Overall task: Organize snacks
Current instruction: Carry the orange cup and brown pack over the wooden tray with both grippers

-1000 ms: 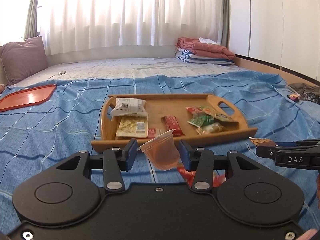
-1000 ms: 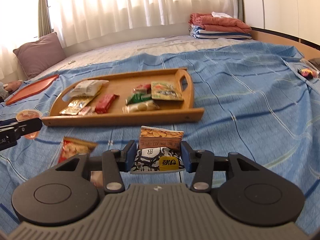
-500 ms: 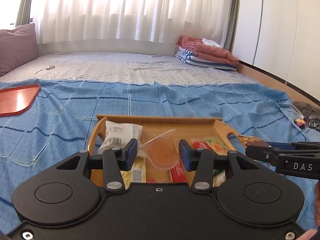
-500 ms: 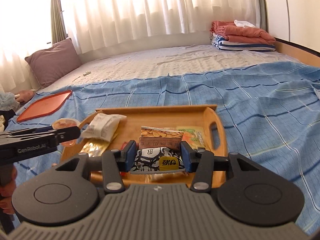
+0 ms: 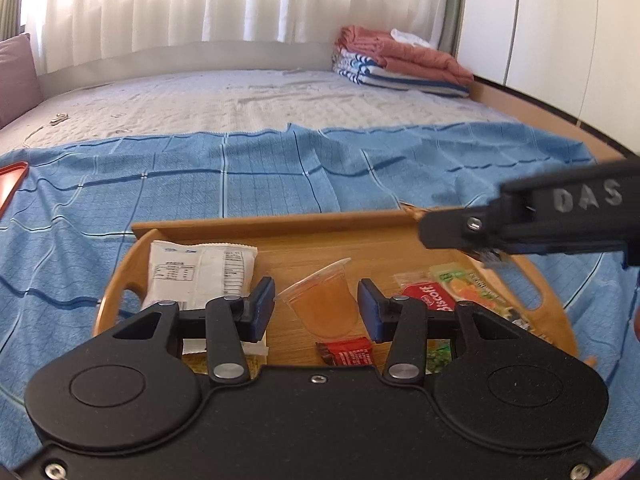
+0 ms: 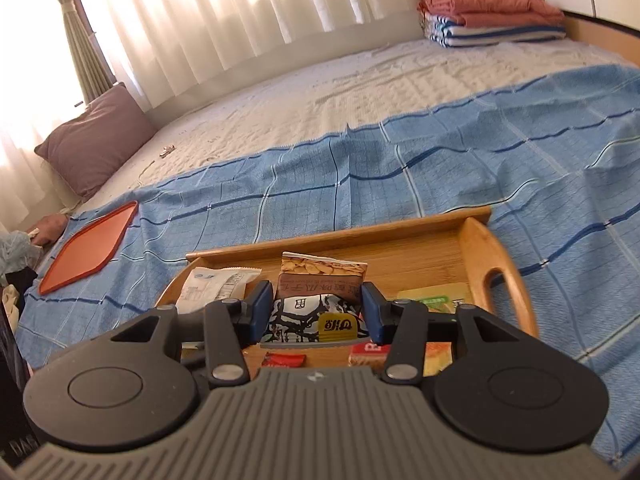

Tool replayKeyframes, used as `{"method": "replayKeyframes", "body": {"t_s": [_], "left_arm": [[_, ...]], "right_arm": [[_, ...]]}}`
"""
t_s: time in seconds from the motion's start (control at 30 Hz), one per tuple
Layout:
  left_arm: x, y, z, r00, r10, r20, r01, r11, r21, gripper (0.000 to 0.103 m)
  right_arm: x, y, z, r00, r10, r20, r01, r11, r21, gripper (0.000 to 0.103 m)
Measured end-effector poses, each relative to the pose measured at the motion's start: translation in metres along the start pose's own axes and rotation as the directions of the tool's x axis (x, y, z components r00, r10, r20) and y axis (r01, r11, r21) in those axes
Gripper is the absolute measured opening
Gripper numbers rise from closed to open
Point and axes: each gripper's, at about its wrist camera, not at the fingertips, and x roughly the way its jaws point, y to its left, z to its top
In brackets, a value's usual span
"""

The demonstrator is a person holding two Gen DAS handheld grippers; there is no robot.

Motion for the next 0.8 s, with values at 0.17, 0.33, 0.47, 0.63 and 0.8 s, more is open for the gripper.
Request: {"method": "replayKeyframes", "body": {"t_s": [0.17,0.33,0.47,0.63,0.8], "left_arm": [[0.023,0.002,-0.004,0.999,0.010,-0.031,-0.009,1.000,0.016,0.043],[0.033,0.014,-0.011,0.998,-0.015,-0.060,0.015,1.000,-0.005,0.044],[0.038,0.014,-0.011,0.999,-0.020,-0.049,0.021,1.000,0.016,0.043],[0.042,0.015,-0.009,0.999,-0.022,-0.044,0.023,0.999,0.026,0.044],[0.042,0.014,-0.010,0.999,-0.022,-0.034,0.023,0.999,0.032,0.044]], "right_arm": [[0.036,0.000,0.002,0.999,-0.017,-0.037,0.017,1.000,0.004,0.052],[0.062,-0.003,0.000,0.998,0.011,-0.065,-0.008,0.999,0.047,0.052],[0.078,-0.002,-0.006,0.996,0.002,-0.090,0.002,0.999,0.039,0.052],[0.088,-0.003,-0.013,0.995,-0.013,-0.099,0.017,0.999,0.034,0.051],[0.089,-0.003,-0.012,0.995,-0.025,-0.091,0.027,1.000,0.016,0.050]]}}
